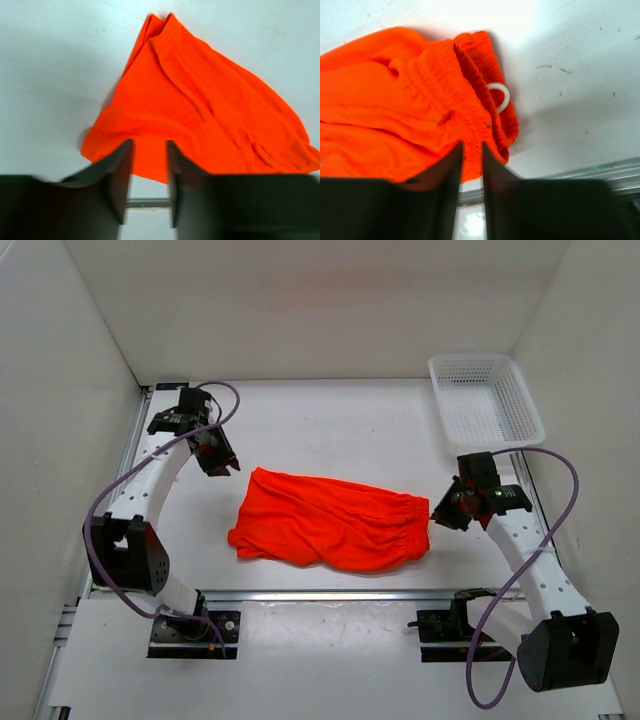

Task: Fold and stack the shorts
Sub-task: Fold the shorts

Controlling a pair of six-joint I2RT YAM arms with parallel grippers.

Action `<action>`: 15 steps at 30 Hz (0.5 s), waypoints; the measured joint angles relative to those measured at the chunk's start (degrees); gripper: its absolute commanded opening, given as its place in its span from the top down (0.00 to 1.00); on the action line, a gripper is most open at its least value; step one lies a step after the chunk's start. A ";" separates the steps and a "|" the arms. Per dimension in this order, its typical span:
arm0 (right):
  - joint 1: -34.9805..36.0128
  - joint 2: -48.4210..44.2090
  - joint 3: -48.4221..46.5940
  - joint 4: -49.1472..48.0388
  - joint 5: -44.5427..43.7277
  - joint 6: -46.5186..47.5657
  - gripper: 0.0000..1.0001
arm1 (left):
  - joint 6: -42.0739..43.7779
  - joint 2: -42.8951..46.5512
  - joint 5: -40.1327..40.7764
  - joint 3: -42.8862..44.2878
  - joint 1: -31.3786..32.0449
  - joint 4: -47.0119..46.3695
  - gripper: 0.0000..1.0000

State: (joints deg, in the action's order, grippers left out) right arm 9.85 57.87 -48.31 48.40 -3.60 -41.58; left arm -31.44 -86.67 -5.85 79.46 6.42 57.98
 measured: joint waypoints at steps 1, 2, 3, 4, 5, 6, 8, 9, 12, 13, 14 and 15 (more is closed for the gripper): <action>0.02 0.55 0.31 -1.03 -0.24 -0.24 0.87 | -0.13 -1.16 0.04 0.00 0.50 0.00 0.65; 0.02 1.62 0.59 -1.97 -0.42 -0.39 0.90 | -0.24 -2.40 0.07 -0.13 0.98 -0.13 0.65; 0.02 3.04 0.74 -2.82 -0.63 -0.44 0.90 | -0.24 -3.74 0.07 -0.48 1.44 -0.35 0.65; 0.02 4.79 0.92 -3.93 -0.92 -0.42 0.90 | -0.26 -4.90 0.09 -1.07 1.77 -0.66 0.65; 0.02 6.86 1.09 -4.85 -1.22 -0.44 0.91 | -0.35 -5.90 0.07 -1.79 2.03 -0.85 0.65; 0.02 8.83 1.25 -5.57 -1.75 -0.44 0.91 | -0.35 -6.62 0.07 -2.64 2.16 -1.07 0.65; 0.04 13.16 2.08 -7.21 -3.08 -0.39 0.91 | -0.48 -7.21 0.28 -4.15 2.19 -1.05 0.65; 0.04 15.02 2.67 -7.80 -3.63 -0.37 0.91 | -0.52 -7.26 0.39 -4.61 2.19 -0.98 0.65; 0.04 19.32 4.35 -8.28 -4.68 -0.42 0.89 | -0.52 -7.26 0.79 -5.03 2.19 -1.09 0.64; 0.20 19.87 4.63 -8.35 -4.81 -0.42 0.86 | -0.52 -7.23 0.83 -5.03 2.19 -1.14 0.63; 0.46 19.93 4.72 -8.20 -4.96 -0.44 0.84 | -0.55 -7.21 0.96 -4.98 2.19 -1.11 0.61; 0.70 19.61 4.70 -8.07 -5.09 -0.48 0.80 | -0.50 -7.21 1.16 -4.92 2.19 -1.05 0.57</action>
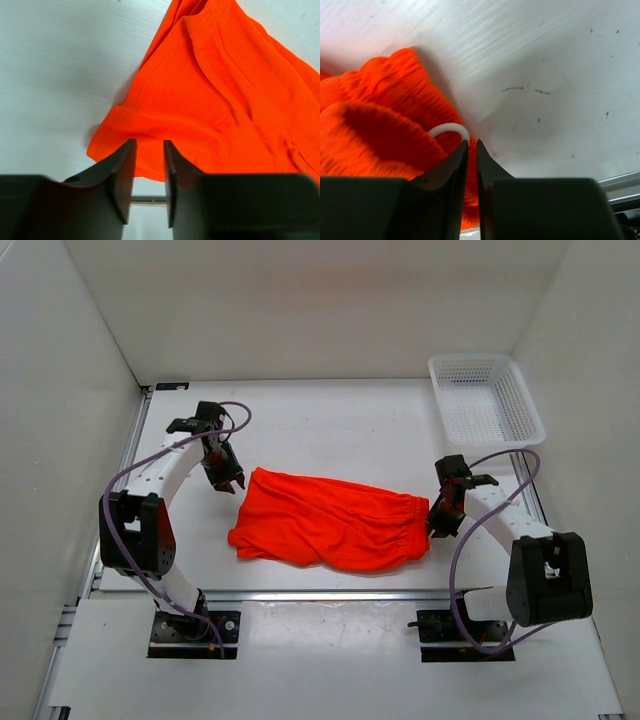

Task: Fold and stack the shorts
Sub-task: Fold the shorts

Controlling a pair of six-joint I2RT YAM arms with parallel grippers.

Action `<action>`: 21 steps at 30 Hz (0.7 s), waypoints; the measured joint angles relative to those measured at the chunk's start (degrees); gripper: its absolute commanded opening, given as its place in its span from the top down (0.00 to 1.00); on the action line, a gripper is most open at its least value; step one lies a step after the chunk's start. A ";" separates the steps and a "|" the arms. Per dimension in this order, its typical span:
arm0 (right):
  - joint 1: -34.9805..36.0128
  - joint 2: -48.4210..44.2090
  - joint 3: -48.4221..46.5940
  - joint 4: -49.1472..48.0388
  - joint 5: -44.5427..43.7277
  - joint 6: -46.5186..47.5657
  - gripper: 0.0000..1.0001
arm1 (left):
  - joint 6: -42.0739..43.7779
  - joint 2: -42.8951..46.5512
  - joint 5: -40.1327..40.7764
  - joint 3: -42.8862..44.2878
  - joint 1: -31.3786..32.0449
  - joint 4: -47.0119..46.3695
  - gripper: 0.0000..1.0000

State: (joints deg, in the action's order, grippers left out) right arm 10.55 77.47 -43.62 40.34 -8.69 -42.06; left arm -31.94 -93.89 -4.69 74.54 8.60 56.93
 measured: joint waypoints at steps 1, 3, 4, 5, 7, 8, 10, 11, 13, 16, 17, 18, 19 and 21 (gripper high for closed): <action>0.28 -0.72 -0.09 0.11 -0.04 -0.09 0.71 | 0.02 0.02 0.22 0.33 0.00 0.31 0.55; 0.94 -3.43 -0.61 0.85 -0.52 -0.24 0.57 | 0.20 0.04 0.92 1.57 0.00 1.11 0.49; 1.18 -5.01 -1.31 1.70 -0.83 -0.37 0.45 | 0.26 0.11 1.29 2.56 0.00 1.66 0.44; 1.27 -6.82 -2.23 2.47 -1.27 -0.50 0.42 | 0.52 0.22 1.60 3.76 0.00 2.08 0.41; 1.33 -10.36 -4.81 3.76 -2.25 0.13 0.36 | 0.70 1.09 2.14 5.42 0.00 2.23 0.39; 1.33 -11.76 -6.16 4.00 -2.67 0.31 0.34 | 0.79 1.79 2.36 6.14 0.00 2.43 0.39; 1.33 -13.66 -8.59 4.50 -3.02 0.68 0.34 | 1.07 3.32 2.51 7.04 0.04 2.43 0.39; 1.33 -14.14 -9.35 4.63 -2.97 0.72 0.34 | 1.11 4.07 2.58 7.13 0.17 2.29 0.40; 1.33 -14.34 -10.34 4.72 -2.89 0.76 0.34 | 1.03 4.96 2.56 7.10 0.55 2.27 0.47; 1.33 -13.49 -10.40 5.35 -2.54 1.29 0.67 | 1.07 4.85 2.38 6.01 1.31 1.18 0.57; 1.33 -13.22 -10.38 5.60 -2.32 1.40 0.79 | 0.85 4.63 2.32 5.49 1.60 1.05 0.58; 1.33 -13.07 -10.36 5.77 -1.95 1.51 0.90 | 0.90 4.13 2.27 4.96 1.90 0.94 0.60; 1.44 -13.03 -10.36 5.79 -1.38 1.64 0.94 | 0.94 3.52 2.16 4.50 2.29 0.85 0.62; 2.19 -12.85 -10.36 5.22 -0.02 1.77 0.97 | 0.92 2.14 2.05 3.74 3.08 0.37 0.65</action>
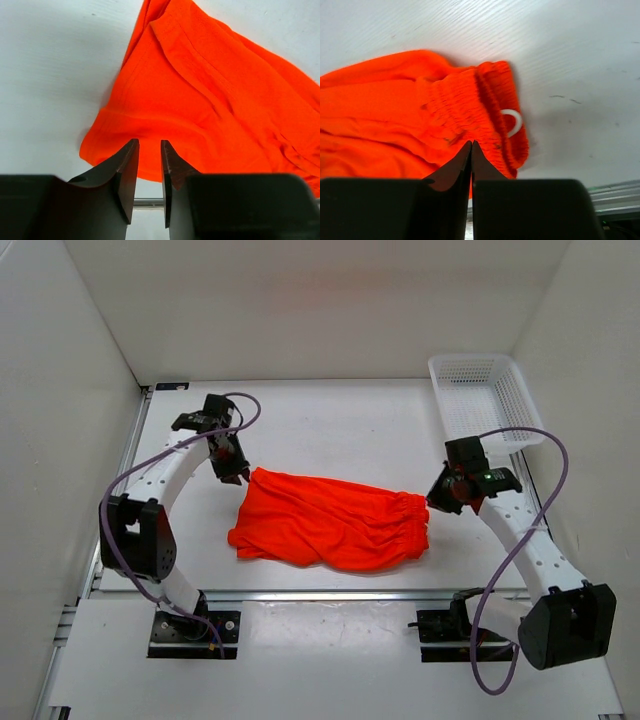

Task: Fold and stack the shorts
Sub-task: Fold the shorts

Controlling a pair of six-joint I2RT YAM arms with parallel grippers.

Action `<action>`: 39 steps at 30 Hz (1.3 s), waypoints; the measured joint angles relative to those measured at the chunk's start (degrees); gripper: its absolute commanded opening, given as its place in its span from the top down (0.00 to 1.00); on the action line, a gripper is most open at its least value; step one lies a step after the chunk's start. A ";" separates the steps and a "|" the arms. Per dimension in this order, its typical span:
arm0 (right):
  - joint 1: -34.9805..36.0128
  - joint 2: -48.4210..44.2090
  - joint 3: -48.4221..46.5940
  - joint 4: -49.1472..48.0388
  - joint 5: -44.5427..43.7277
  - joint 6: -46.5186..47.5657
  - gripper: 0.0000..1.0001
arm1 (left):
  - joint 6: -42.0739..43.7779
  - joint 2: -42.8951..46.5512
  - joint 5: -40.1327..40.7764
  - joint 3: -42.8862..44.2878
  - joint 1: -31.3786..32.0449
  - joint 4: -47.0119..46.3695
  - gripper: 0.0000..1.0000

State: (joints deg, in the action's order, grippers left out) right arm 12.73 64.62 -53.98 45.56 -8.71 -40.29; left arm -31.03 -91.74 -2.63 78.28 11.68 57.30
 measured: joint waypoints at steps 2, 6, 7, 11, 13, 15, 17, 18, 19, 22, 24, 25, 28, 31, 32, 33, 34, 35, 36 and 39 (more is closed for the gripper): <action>1.92 0.98 0.00 -1.11 1.16 -0.04 0.99 | -0.02 -1.77 -0.17 -0.09 0.83 -0.15 0.69; 5.81 6.82 0.09 -3.80 2.21 -0.24 0.99 | -0.09 -5.81 -0.35 -0.09 2.01 -1.66 0.72; 6.38 8.79 0.33 -4.81 2.27 -0.28 0.99 | -0.11 -6.97 -0.37 -0.09 2.21 -2.12 0.72; 6.91 17.64 1.70 -8.55 0.96 -0.68 1.00 | -0.15 -12.26 -0.02 -0.09 2.36 -3.78 0.73; 6.91 22.27 2.16 -9.86 0.15 -0.98 1.00 | -0.13 -15.15 0.31 -0.09 2.36 -4.39 0.75; 6.91 24.63 2.16 -10.36 0.13 -1.16 1.00 | -0.04 -17.57 0.39 -0.13 2.36 -4.92 0.75; 6.99 23.87 1.86 -10.12 -0.20 -1.14 0.95 | 0.07 -18.80 0.37 -0.44 2.32 -5.09 0.75; 7.04 23.06 1.84 -9.75 -0.39 -1.16 0.90 | 0.11 -18.84 0.35 -0.68 2.34 -5.09 0.75; 7.06 21.81 1.79 -8.96 -0.81 -1.11 0.82 | 0.17 -18.51 0.35 -0.79 2.34 -4.94 0.70; 7.04 14.97 0.22 -5.57 -2.75 -0.70 0.34 | 0.63 -16.13 0.35 -0.76 2.34 -4.66 0.60; 6.95 9.27 -1.81 -3.54 -3.91 0.04 0.12 | 0.92 -13.29 0.50 -0.11 2.34 -3.72 0.54; 6.78 6.56 -2.82 -2.97 -4.33 0.37 0.08 | 1.18 -11.80 0.63 0.63 2.34 -3.06 0.54; 5.97 0.61 -3.19 -1.92 -4.48 1.27 0.01 | 1.73 -8.39 1.05 3.23 2.34 -2.29 0.53; 4.35 -2.05 2.25 -1.55 -2.16 1.46 0.01 | 2.25 -6.69 1.53 4.68 2.34 -2.14 0.53; 3.78 -2.43 4.87 -1.51 -0.92 1.40 0.01 | 2.34 -6.54 1.66 4.72 2.34 -2.08 0.53; 3.02 -2.80 7.80 -1.53 0.57 1.27 0.01 | 2.49 -6.51 1.77 4.70 2.34 -1.86 0.53; 2.25 -3.21 10.69 -1.49 2.58 1.03 0.01 | 2.54 -6.67 1.84 4.70 2.32 -1.62 0.53; 1.53 -3.67 13.31 -1.53 4.44 0.70 0.02 | 2.58 -6.82 1.92 4.66 2.29 -1.44 0.53; 0.72 -4.33 15.74 -1.84 6.32 0.28 0.02 | 2.58 -6.95 2.12 4.63 2.27 -1.31 0.53; -1.33 -6.14 20.63 -2.93 11.06 -0.72 0.06 | 2.84 -7.56 2.45 4.48 1.77 -1.14 0.53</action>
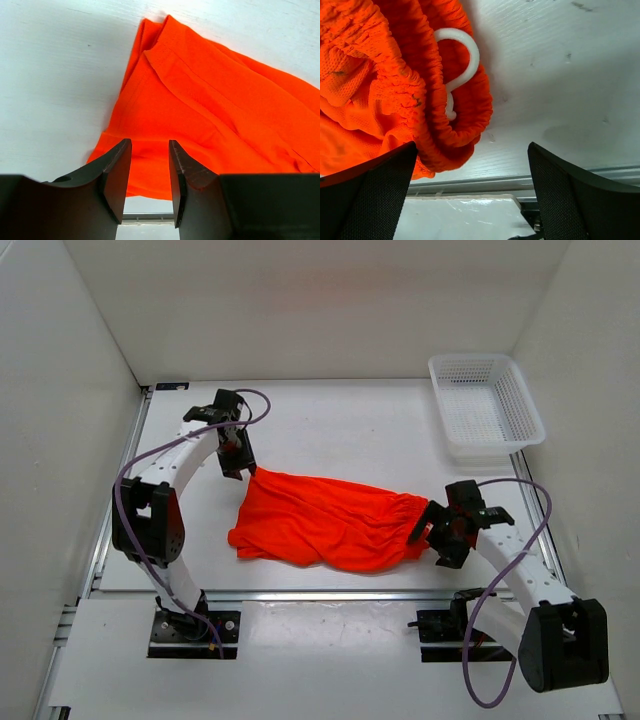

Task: Fold and stack the shorts
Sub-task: Fold the shorts

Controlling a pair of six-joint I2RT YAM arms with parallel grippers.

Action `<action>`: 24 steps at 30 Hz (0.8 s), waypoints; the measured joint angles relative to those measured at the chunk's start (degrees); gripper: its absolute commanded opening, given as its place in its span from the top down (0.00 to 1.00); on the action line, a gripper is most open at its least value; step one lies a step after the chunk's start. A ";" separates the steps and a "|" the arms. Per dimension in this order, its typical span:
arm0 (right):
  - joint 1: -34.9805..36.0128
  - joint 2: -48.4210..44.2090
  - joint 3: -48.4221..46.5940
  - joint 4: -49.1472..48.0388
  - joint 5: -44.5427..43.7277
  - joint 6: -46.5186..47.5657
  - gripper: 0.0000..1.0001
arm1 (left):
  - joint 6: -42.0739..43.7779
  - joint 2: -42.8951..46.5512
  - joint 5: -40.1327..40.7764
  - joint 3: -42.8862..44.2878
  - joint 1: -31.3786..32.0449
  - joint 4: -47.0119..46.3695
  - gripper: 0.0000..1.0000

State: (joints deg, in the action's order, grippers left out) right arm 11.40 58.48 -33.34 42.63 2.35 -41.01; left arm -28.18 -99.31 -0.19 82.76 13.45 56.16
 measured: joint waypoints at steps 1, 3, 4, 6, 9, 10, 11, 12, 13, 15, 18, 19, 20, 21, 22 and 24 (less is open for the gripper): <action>-0.46 -0.22 1.07 -1.11 1.36 -0.37 0.07 | 0.11 -0.31 0.09 -0.09 -0.26 -0.02 0.53; -1.09 0.39 2.45 -3.80 3.56 -0.72 0.11 | 0.22 -1.14 0.22 -0.44 -1.14 -0.48 0.53; -1.29 1.14 3.23 -5.64 4.52 -0.96 0.13 | 0.35 -1.81 0.31 -0.52 -1.70 -0.57 0.53; -1.46 3.45 4.81 -9.25 6.23 -1.44 0.20 | 0.55 -3.72 0.42 -0.59 -2.95 -0.96 0.53; -1.68 6.71 4.96 -14.14 9.55 -2.69 0.35 | 0.76 -6.93 -0.15 -1.68 -5.31 -2.40 0.54; -1.68 7.61 5.01 -15.56 10.05 -2.93 0.42 | 0.79 -7.50 -0.46 -2.34 -5.95 -2.73 0.55; -1.68 8.41 5.01 -16.81 10.14 -3.21 0.52 | 0.79 -8.04 -0.76 -3.21 -6.58 -2.89 0.55; -1.68 9.05 5.03 -17.81 9.99 -3.19 0.70 | 0.81 -8.33 -1.05 -4.17 -7.30 -3.06 0.55; -1.66 9.66 5.03 -18.64 9.49 -3.04 0.79 | 0.79 -8.44 -1.29 -5.01 -7.87 -3.08 0.55; -1.75 10.45 4.39 -18.64 8.79 -2.32 0.98 | 0.81 -8.46 -1.75 -6.10 -8.48 -3.08 0.55; -1.88 11.21 0.66 -15.82 4.81 -0.20 1.00 | 0.83 -8.13 -2.29 -7.04 -8.39 -3.56 0.55; -1.97 11.52 -1.07 -14.75 3.21 0.72 1.00 | 0.83 -7.85 -2.45 -7.37 -8.35 -3.65 0.55; -2.03 11.80 -2.97 -13.49 1.57 1.64 1.00 | 0.83 -7.50 -2.69 -7.61 -8.35 -3.69 0.55; -2.03 12.04 -5.07 -12.09 0.15 2.71 1.00 | 0.83 -7.15 -2.91 -7.80 -8.33 -3.76 0.55; -2.05 12.09 -6.99 -11.13 -1.05 3.67 1.00 | 0.85 -6.78 -3.19 -7.96 -8.31 -3.78 0.55; -2.05 12.11 -10.54 -9.29 -3.08 5.53 1.00 | 0.87 -5.95 -3.76 -8.41 -8.31 -3.98 0.55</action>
State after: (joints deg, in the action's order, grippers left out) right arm 9.34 70.59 -43.88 33.34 -0.73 -35.48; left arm -27.31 -105.25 -3.95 74.35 5.15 52.18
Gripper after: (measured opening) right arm 0.225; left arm 0.449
